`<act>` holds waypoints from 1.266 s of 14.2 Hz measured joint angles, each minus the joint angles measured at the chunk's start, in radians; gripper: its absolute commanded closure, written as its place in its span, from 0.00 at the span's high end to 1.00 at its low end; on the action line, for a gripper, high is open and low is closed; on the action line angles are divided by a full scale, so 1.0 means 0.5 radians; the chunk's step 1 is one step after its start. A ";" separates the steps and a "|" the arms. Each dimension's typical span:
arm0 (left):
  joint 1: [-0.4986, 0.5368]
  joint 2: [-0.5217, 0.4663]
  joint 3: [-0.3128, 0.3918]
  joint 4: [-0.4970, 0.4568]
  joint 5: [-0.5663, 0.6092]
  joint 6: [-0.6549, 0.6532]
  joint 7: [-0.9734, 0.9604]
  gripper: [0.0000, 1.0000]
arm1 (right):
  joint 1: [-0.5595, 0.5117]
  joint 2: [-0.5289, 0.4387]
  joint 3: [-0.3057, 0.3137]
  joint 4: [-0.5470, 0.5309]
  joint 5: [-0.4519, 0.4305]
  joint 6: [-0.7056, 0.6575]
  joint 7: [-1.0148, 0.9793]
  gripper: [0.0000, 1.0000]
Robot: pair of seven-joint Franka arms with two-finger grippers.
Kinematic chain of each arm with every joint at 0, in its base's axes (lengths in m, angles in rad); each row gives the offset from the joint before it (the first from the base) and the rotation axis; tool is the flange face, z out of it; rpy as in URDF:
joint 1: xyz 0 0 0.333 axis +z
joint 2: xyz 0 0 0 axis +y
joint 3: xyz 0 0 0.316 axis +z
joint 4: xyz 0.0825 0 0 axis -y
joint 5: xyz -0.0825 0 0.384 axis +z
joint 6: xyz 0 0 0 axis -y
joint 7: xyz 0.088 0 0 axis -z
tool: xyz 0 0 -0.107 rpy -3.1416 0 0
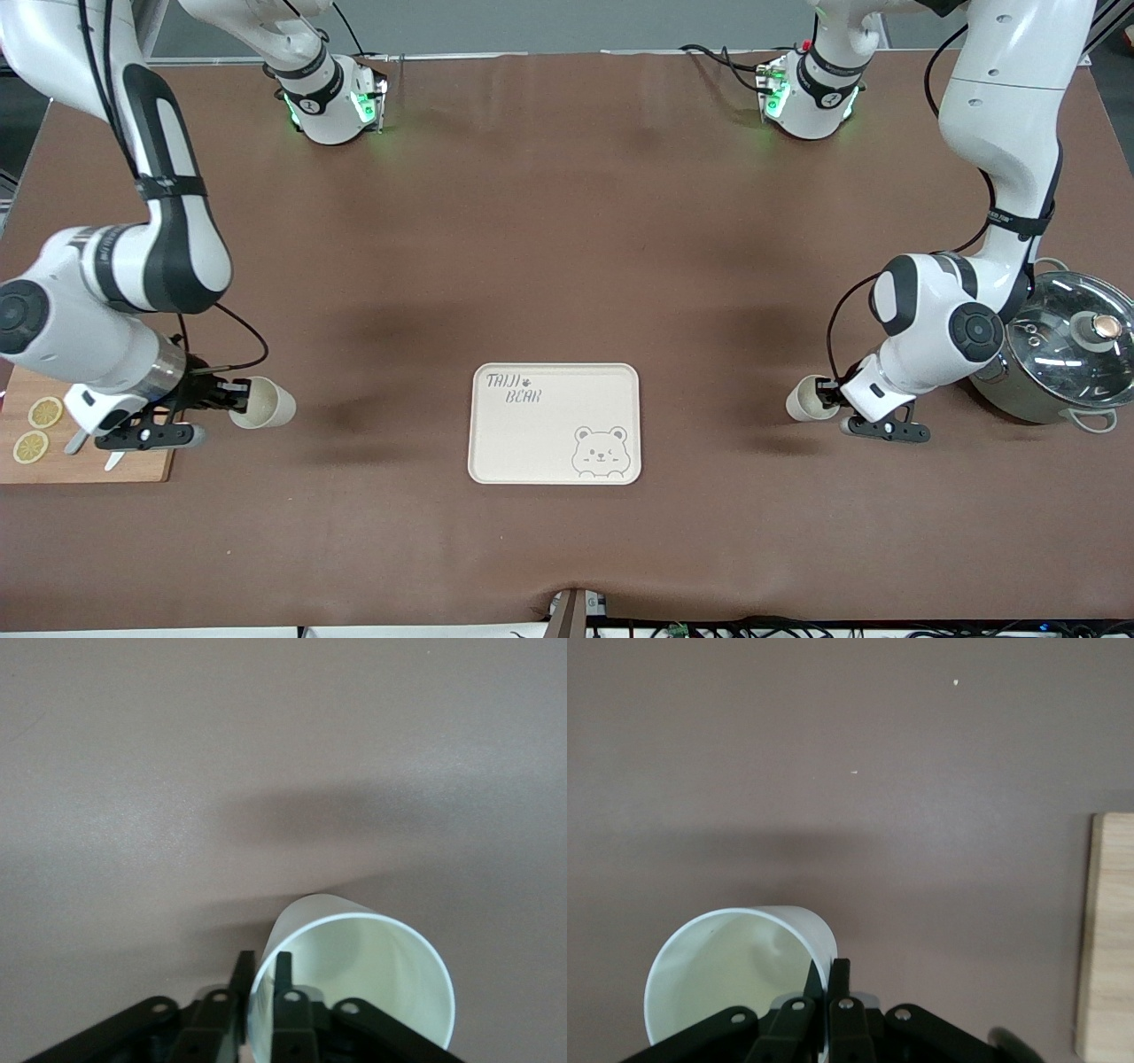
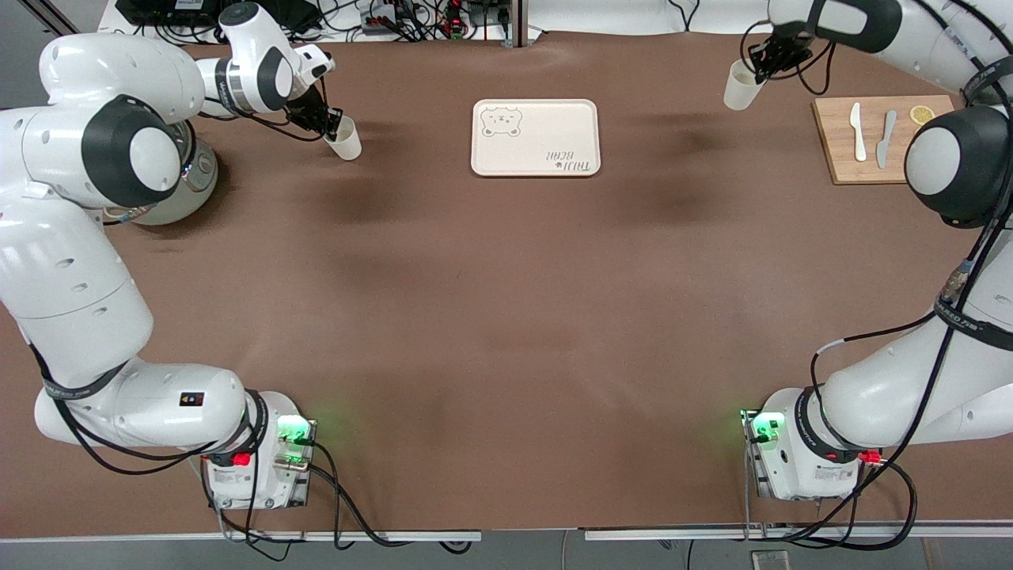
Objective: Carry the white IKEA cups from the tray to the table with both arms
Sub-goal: 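Carry the cups outward with both grippers beside the board and kettle, then set the cups down on the table and open both grippers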
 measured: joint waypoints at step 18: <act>0.002 -0.203 0.011 0.840 0.002 -1.172 -0.257 1.00 | -0.061 0.261 0.011 -0.250 0.000 0.695 -0.150 0.00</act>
